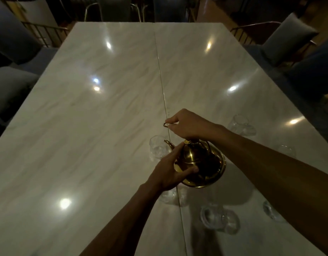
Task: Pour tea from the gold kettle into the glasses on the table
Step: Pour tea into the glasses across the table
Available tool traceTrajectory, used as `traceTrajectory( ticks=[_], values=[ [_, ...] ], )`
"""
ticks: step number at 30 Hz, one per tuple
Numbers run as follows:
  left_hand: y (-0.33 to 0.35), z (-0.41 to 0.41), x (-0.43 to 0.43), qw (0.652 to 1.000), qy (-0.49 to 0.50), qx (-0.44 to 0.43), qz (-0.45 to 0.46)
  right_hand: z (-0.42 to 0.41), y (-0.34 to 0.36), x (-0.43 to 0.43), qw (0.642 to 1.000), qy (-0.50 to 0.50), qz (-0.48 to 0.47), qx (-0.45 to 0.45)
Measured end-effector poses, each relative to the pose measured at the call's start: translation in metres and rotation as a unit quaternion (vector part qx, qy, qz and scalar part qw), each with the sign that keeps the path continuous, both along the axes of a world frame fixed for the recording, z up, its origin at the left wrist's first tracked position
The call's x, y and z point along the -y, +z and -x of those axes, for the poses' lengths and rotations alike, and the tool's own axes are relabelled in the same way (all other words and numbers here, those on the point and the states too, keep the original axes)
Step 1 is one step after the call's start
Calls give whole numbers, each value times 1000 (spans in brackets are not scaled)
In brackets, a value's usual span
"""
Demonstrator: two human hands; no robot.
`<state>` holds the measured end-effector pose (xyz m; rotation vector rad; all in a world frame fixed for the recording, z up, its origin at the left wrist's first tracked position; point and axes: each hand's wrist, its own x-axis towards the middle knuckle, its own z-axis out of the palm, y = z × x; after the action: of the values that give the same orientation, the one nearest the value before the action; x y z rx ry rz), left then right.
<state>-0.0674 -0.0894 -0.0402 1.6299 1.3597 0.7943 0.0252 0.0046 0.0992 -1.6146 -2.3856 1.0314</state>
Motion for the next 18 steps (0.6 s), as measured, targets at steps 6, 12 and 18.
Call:
traceTrajectory(
  ticks=[6,12,18],
  values=[
    [-2,-1,-11,999,30,4,29,10,-10,-18,999,27,5,23],
    [-4,-2,-13,998,35,27,45,20,-20,-32,998,35,23,48],
    [-3,-1,-15,997,40,35,60,24,-22,-37,997,30,37,57]
  ],
)
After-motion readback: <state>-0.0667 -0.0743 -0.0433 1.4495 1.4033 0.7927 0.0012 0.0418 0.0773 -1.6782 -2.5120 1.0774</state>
